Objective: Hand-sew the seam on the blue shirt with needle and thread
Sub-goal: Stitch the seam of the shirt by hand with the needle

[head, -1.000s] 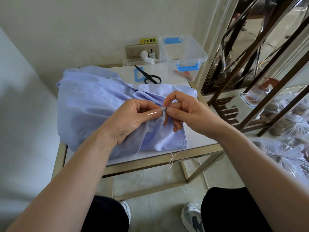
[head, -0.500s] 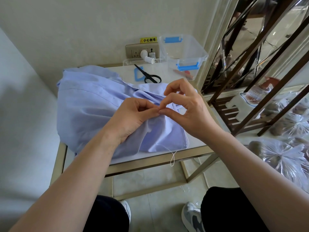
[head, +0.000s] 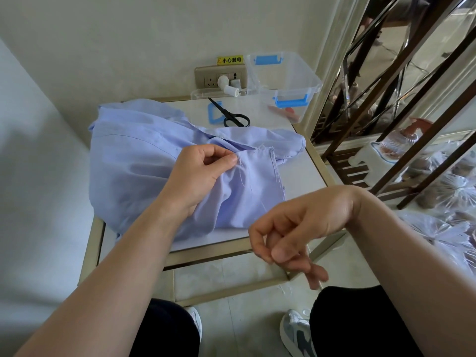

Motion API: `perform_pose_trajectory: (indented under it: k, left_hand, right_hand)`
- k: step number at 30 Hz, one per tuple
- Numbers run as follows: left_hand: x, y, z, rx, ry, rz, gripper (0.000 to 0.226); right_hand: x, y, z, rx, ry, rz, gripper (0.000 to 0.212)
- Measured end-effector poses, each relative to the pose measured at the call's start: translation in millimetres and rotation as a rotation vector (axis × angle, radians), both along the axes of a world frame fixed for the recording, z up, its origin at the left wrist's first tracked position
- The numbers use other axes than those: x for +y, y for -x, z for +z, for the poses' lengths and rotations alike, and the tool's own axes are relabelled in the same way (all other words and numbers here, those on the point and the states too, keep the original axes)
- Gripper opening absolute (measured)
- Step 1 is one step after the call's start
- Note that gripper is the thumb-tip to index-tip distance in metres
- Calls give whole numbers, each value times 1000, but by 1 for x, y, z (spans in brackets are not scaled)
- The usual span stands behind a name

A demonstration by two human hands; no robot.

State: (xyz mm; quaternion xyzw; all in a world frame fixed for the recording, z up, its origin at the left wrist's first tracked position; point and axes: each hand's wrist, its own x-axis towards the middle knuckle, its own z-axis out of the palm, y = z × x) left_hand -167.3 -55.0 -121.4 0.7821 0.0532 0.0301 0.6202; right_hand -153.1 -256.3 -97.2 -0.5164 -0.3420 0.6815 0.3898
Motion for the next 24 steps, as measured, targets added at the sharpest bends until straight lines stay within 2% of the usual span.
perform_pose_trajectory:
  k: [2,5,6,8,10,14,24]
  left_hand:
    - [0,0,1,-8,3,2,11]
    - [-2,0,2,-5,-12,-9,11]
    - [-2,1,2,-3,-9,-13,12]
    - [-3,0,3,7,11,-20,13]
    - [-4,0,4,15,30,-29,15]
    - [-6,1,5,21,33,-59,16]
    - [-6,2,5,40,34,-58,15]
  right_hand:
    - [2,-1,0,-104,-55,-155,11]
    - [6,-6,-4,-326,-111,-676,11]
    - [8,-8,-7,-437,-108,-826,10]
    - [15,-11,-13,-691,-84,-994,3]
    - [20,-10,-19,-859,-93,-1081,12]
    - [24,-11,-23,-979,-143,-1186,15]
    - [23,-11,-21,-1049,-95,-1193,13]
